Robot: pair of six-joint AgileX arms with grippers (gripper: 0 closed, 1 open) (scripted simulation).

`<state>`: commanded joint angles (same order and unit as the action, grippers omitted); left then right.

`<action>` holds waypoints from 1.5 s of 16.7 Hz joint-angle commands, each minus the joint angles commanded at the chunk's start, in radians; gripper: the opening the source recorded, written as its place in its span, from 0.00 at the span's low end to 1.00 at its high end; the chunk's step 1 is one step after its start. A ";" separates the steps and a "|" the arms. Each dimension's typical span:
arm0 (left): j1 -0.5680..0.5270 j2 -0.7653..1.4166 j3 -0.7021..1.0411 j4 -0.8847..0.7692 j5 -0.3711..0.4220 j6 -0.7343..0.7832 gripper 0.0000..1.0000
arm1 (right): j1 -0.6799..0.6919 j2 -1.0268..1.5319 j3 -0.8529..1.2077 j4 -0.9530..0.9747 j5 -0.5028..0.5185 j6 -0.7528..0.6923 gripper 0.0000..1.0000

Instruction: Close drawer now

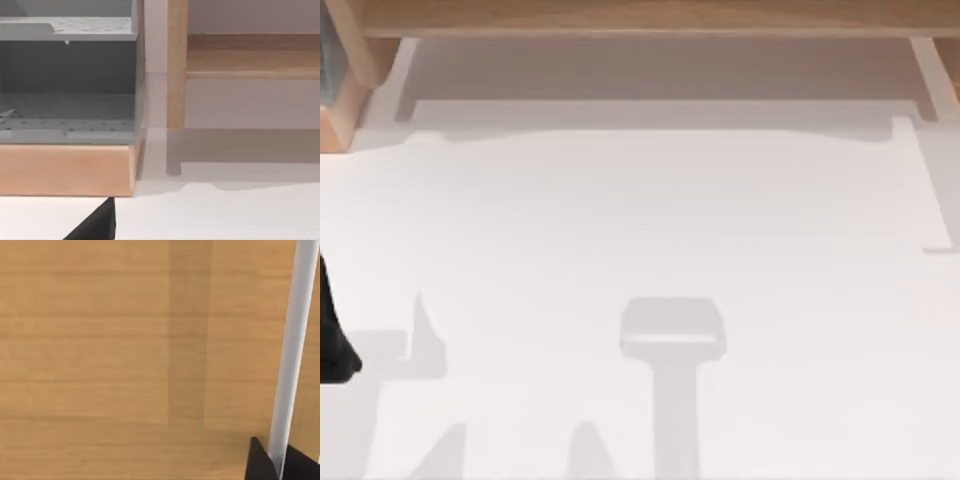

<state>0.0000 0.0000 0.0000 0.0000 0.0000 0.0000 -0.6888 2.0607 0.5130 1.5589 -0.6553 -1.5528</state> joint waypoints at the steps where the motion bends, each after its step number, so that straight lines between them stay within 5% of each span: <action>1: 0.000 0.000 0.000 0.000 0.000 0.000 1.00 | 0.000 0.000 0.000 0.000 0.000 0.000 0.00; 25: 0.000 0.000 0.000 0.000 0.000 0.000 1.00 | 0.151 0.135 0.338 -0.214 0.160 -0.001 0.00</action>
<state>0.0000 0.0000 0.0000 0.0000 0.0000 0.0000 -0.5373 2.1954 0.8513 1.3453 -0.4949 -1.5537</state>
